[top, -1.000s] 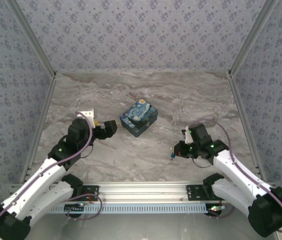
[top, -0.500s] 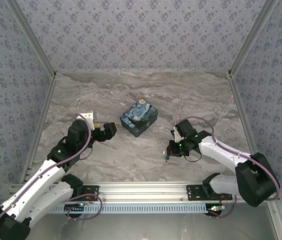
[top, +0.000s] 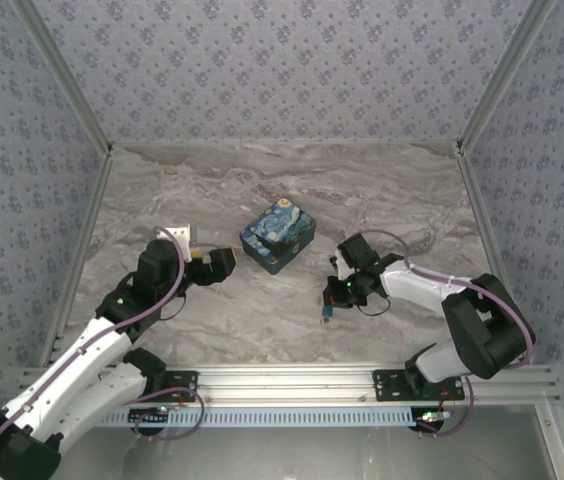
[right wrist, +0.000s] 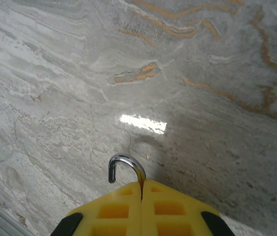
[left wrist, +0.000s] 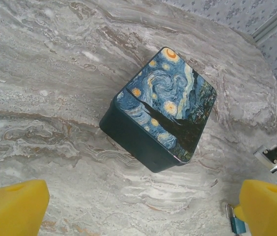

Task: Unlock the padlock with the key

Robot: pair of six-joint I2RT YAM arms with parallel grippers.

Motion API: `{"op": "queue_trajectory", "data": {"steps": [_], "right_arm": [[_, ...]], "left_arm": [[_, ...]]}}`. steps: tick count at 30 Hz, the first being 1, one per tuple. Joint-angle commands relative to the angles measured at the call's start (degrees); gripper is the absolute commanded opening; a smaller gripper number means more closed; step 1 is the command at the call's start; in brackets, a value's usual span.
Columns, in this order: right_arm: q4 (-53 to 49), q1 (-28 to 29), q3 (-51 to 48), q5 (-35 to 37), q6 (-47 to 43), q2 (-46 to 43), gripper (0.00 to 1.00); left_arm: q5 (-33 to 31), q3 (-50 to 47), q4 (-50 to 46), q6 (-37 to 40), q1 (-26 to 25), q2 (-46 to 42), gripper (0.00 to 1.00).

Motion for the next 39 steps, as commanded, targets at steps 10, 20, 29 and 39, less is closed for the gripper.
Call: {"op": "queue_trajectory", "data": {"steps": [10, 20, 29, 39], "right_arm": [[0.8, 0.6, 0.3, 0.1, -0.8, 0.4, 0.09], [-1.9, -0.3, 0.8, 5.1, -1.8, -8.6, 0.24], [-1.8, -4.2, -1.4, 8.5, -1.7, -22.4, 0.47], [-1.7, -12.2, -2.2, 8.8, -4.9, -34.9, 0.64]], "left_arm": [[1.0, 2.2, 0.0, 0.4, 0.2, 1.4, 0.99], [-0.5, 3.7, -1.3, 1.2, 0.2, 1.3, 0.99], [-5.5, 7.6, -5.2, 6.7, 0.8, 2.7, 0.99], [-11.3, 10.8, -4.9, 10.5, 2.9, 4.5, 0.99]]}}
